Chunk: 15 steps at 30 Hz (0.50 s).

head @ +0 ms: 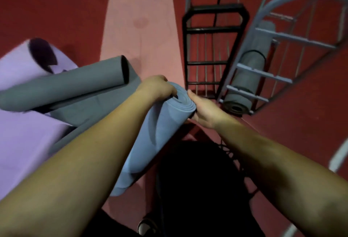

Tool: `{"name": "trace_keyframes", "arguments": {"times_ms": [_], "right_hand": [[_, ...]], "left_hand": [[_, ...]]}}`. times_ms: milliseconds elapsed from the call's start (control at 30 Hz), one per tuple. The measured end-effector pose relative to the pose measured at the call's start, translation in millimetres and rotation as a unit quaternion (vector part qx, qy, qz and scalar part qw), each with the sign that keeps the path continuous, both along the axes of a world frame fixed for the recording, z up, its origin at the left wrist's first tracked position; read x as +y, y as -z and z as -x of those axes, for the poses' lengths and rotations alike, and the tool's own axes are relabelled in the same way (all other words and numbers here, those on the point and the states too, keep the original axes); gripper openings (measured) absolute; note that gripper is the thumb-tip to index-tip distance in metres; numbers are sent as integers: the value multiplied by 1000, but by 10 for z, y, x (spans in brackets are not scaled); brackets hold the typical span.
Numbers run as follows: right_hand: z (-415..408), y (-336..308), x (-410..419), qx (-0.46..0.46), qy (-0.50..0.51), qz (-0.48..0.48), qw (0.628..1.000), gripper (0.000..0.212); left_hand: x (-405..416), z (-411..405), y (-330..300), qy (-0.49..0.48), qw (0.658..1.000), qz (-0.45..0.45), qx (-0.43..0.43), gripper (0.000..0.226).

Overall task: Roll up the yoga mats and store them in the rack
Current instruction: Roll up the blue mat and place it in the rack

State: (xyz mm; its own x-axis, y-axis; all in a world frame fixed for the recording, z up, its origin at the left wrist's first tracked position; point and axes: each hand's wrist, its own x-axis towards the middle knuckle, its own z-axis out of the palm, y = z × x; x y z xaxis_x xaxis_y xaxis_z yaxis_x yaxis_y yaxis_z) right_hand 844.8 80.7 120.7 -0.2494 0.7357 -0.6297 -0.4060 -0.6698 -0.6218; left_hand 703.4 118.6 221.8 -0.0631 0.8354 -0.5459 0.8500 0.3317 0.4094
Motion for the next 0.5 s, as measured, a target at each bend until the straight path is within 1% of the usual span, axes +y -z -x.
{"name": "trace_keyframes", "arguments": {"times_ms": [67,133,200,233,267,300,367,400,467,500], "right_hand": [[-185,193,-23,1,17,19,1000,48],[-492,418,-88,-10,53,32,998,59],[-831,693,-251,-72,126,63,987,54],[-1025,883,-381,-120,166,89,975,50],[-1194,1035,-551,-171,187,115,961,44],[-1340,1228,-729,-229,180,139,947,37],[-1601,1578,-1109,-335,93,169,922,27],[-1709,1811,-1278,-386,20,173,906,25],[-1839,2157,-1520,-458,-142,167,861,29],[-1861,2314,-1598,-470,-203,169,842,33]], "left_hand": [[97,-217,156,35,999,13,10,53],[154,-458,311,70,997,18,22,48],[183,-625,474,115,992,12,51,43],[209,-718,572,129,990,8,52,42],[226,-790,634,141,989,9,46,41],[226,-854,693,156,987,13,37,39],[269,-992,868,197,979,24,51,35],[296,-1036,952,203,977,27,60,36],[339,-1118,1078,207,976,32,64,35],[345,-1143,1136,223,972,29,62,33]]}}
